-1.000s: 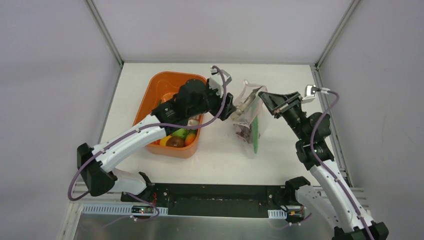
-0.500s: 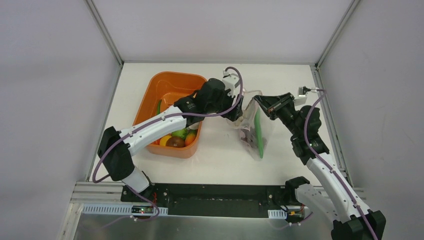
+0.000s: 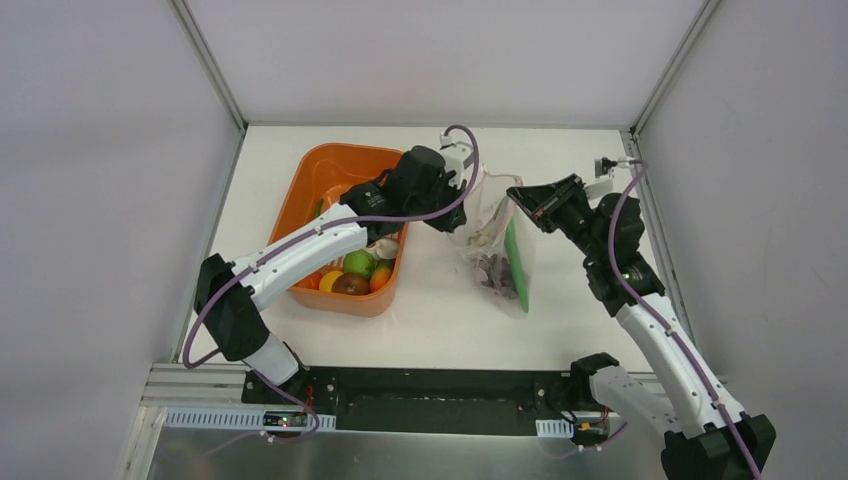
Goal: Place the food in the zip-top bag and seal the zipper
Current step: Adjust the zipper food storage bag at the center of the board.
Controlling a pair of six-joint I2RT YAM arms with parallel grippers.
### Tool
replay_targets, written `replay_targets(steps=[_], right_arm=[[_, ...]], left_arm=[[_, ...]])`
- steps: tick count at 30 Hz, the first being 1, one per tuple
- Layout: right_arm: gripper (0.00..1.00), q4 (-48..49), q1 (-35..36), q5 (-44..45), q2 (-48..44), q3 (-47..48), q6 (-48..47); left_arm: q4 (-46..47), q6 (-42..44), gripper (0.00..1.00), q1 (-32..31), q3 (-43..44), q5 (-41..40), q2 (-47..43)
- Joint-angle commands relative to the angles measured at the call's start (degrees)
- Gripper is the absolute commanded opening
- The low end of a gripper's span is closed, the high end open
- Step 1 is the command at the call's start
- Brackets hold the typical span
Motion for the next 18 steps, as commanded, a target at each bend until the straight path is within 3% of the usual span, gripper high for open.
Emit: replay_targets(steps=[1,4,7,10,13,15,18], right_arm=[[0.09,-8.70,-0.39,-0.38,-0.32,9.53,-15.56],[0.12,-8.30,-0.37,7.34,-3.98,5.44,-18.69],[0.11,-13.61,-0.41,12.89,-1.15,5.29,-20.33],[0.05,-18.53,-0.42,3.01,4.69,9.66,-21.84],[0.04,-6.26,-0.40,-6.45,3.81,6.99,-17.10],[0.05,1.64,-0.45,-6.70,1.57,3.58,-13.25],[0.04,2.57,-0.52,-4.97,1.35,4.59,-12.75]], left_arm=[[-0.15,1.09,0.00,0.79,9.68,2.46,-7.59],[1.74,0.85,0.00,1.18,9.05,1.75,-8.31],[-1.32,-2.93,0.00,3.90,11.27,4.91,-1.54],[-0.78,-6.79,0.00,4.72,13.68,14.68,0.84],[-0.43,-4.43,0.00,3.46,13.33,11.30,-0.97],[-2.92,-4.15,0.00,3.89,14.92,11.70,0.03],[-2.00,-5.51,0.00,4.02,13.92,14.15,0.48]])
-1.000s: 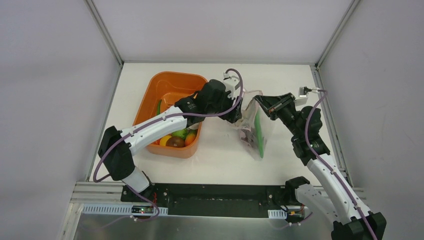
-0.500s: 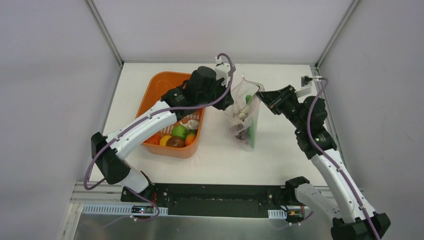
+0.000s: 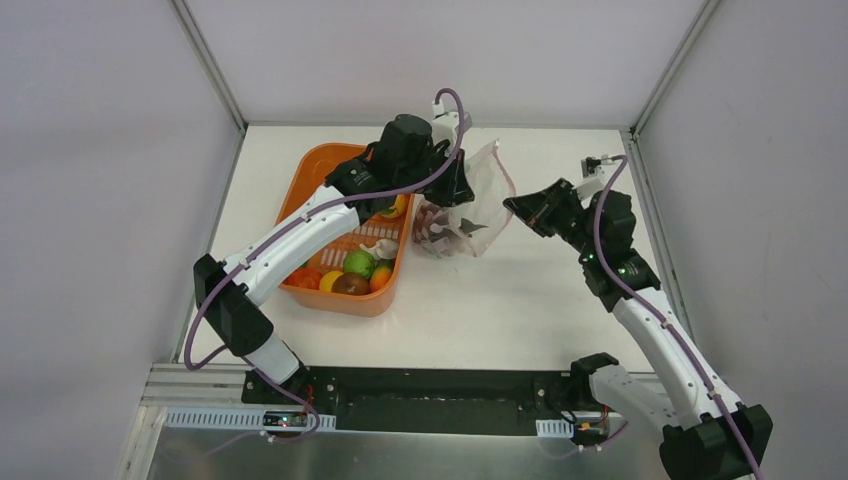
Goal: Place the food in the zip-top bag and seal the zipper
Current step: Adjust the zipper food storage bag at the center of the board.
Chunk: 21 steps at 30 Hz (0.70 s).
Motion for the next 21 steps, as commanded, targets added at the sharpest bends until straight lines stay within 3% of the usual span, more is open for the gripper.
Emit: replay_targets(steps=[1,6,12,19,21], right_arm=[[0.04,9.61,-0.30,-3.32,-2.83,2.10,2.55],[0.04,18.36,-0.40,-7.88,-5.70,-0.25,7.55],[0.03,16.36,-0.40,-4.21,-7.24,-2.93,6.41],[0.02,16.75,-0.36,-5.89,-6.74,-5.80,7.70],[0.02,17.07,-0.36,-6.10,-6.37,-5.86,8.01]], left_arm=[[3.53,-2.55,0.00,-0.33,0.85,6.39,-1.35],[9.40,-5.46,0.00,-0.37,-0.75,11.56,-4.04],[5.48,-3.33,0.03,0.53,-7.36,-1.05,-4.65],[6.15,-4.57,0.25,4.03,-14.67,-3.03,-6.45],[5.48,-4.05,0.40,4.93,-15.54,-4.70,-7.59]])
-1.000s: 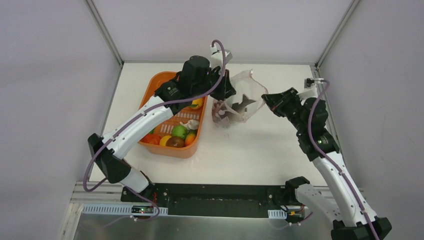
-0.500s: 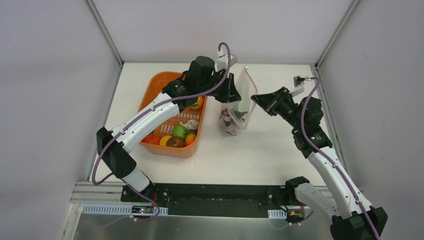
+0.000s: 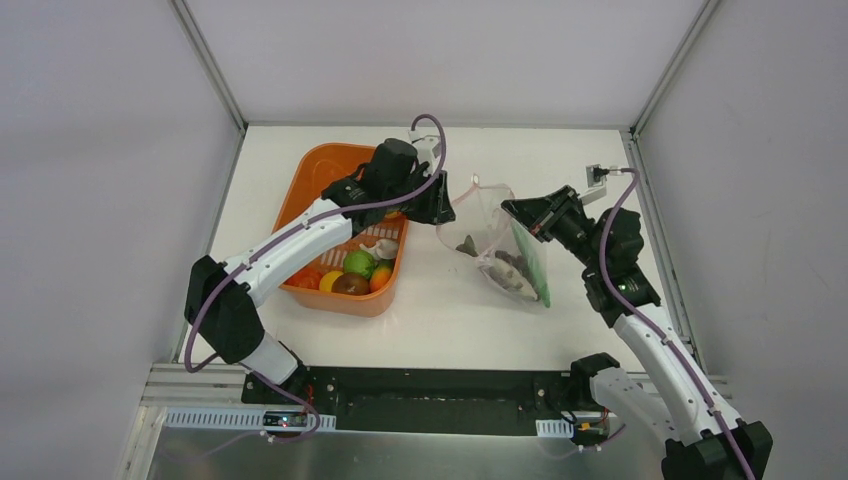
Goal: Place the food in the zip-top bag and seal the zipper
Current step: Adjust the zipper food storage bag at the center of the board.
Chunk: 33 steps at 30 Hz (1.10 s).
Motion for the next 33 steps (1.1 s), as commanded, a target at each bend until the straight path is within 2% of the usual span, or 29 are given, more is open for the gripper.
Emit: replay_targets(steps=[1,4,9,13,14,16,21,26,33], right_arm=[[0.02,5.12,-0.33,-1.31,0.09,0.53,1.65],[0.02,5.82,-0.29,-2.09,0.78,0.78,2.31],[0.02,6.36,-0.26,-3.53,1.40,1.57,3.00],[0.02,5.92,-0.18,-3.11,0.61,1.63,2.38],[0.02,5.82,-0.18,-2.96,0.39,1.54,2.31],[0.02,5.63,-0.20,-2.71,-0.07,1.39,2.29],[0.03,5.00,-0.26,-2.15,-0.98,1.10,1.93],[0.03,4.58,-0.19,-2.63,-0.84,1.42,2.03],[0.04,4.54,-0.18,-1.82,-1.96,0.36,2.87]], left_arm=[[0.24,0.13,0.44,2.14,-1.43,-4.29,-4.45],[-0.13,0.75,0.55,3.25,-2.22,-3.98,-5.81],[2.86,2.59,0.72,3.59,-3.38,0.87,-10.16],[1.16,5.57,0.89,4.93,-3.93,-6.06,-14.31],[0.93,5.84,0.92,5.95,-4.75,-9.33,-14.65],[1.01,5.22,0.96,9.04,-6.49,-10.80,-14.69],[4.91,2.99,0.99,15.14,-11.89,-17.01,-12.80],[6.16,0.55,0.99,18.60,-10.44,-19.41,-4.51],[9.54,-2.23,0.96,20.82,-7.39,-17.08,5.72]])
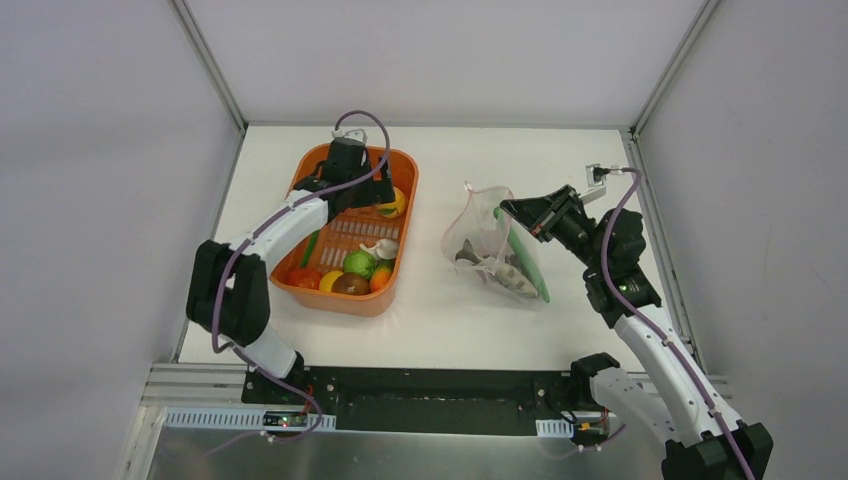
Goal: Place the food in the zip-top bag and seal the zipper
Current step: Adjust the zipper food storage bag at the center of the board, then pick up the fake fruit from the bin.
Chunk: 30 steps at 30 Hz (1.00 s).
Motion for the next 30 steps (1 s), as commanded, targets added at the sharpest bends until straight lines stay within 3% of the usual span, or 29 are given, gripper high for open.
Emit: replay_targets(steps=[1,10,19,26,30], right_arm=[[0.04,3.18,-0.22,0.19,-2.12,0.66,0.81],[0.04,3.07,-0.23,-0.31,-1.52,0.88,1.35],[0.05,3.06,-0.24,0.39,-2.16,0.06,2.01],[0.05,3.13,-0.19,-0.17,-1.48,0.64,2.09],[0.05,3.08,-0.20,0.00,-1.43,0.59,2.05]], left_arm=[[4.59,-2.96,0.95,1.57,3.81,1.06,4.75],[7.58,-4.35,0.83,2.75,8.07,8.63,12.87],[10.39,-6.11,0.78,2.76,2.60,13.77,12.49],[9.40,-6.44,0.68,2.76,2.25,14.58,13.18],[9.37,-6.29,0.53,2.76,1.31,15.78,12.08]])
